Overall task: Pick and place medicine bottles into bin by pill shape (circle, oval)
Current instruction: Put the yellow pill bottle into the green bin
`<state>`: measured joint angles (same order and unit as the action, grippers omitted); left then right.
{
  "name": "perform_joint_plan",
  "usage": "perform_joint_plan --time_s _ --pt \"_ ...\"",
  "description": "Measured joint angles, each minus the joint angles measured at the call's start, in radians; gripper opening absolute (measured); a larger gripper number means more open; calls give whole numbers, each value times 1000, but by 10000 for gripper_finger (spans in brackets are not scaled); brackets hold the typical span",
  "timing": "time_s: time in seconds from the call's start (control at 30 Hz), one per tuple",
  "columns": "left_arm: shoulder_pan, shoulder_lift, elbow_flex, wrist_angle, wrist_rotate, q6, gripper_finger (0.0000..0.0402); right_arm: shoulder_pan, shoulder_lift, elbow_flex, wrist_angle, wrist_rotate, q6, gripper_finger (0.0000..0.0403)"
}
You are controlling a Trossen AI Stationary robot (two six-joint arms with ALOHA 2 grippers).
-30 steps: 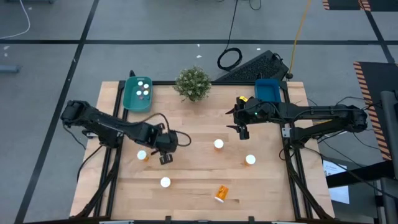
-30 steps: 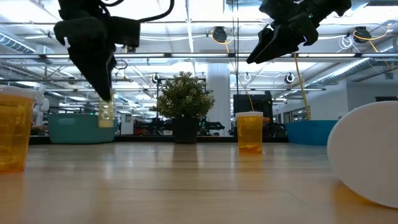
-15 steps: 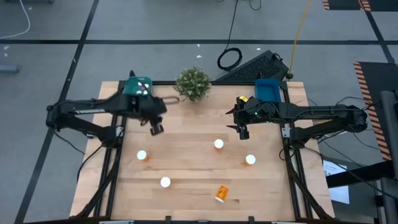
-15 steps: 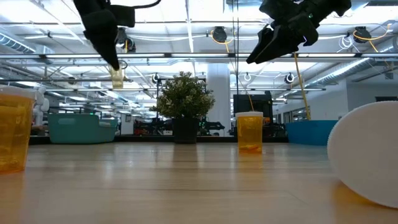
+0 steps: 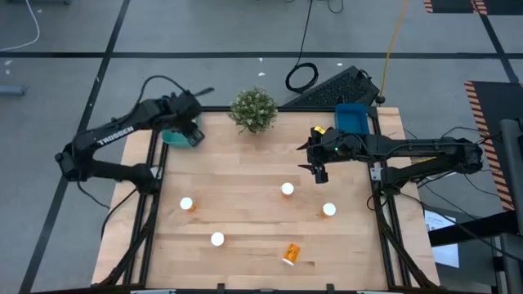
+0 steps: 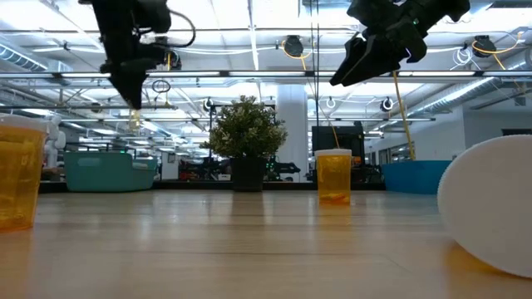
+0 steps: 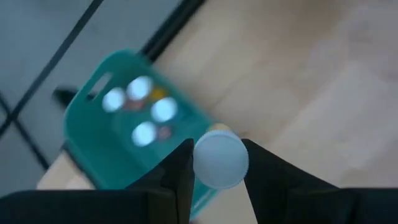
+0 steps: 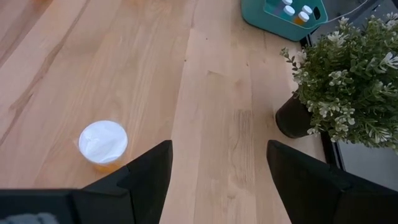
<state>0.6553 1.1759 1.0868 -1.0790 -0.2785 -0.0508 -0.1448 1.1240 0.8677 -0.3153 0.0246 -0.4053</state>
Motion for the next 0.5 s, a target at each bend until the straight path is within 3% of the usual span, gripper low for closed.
perform_joint_plan --time_s 0.3,0.5 --pt "215 0 -129 67 15 -61 124 0 0 0 -4 0 0 254" --pt "243 0 -241 122 19 -109 125 0 0 0 -4 0 0 254"
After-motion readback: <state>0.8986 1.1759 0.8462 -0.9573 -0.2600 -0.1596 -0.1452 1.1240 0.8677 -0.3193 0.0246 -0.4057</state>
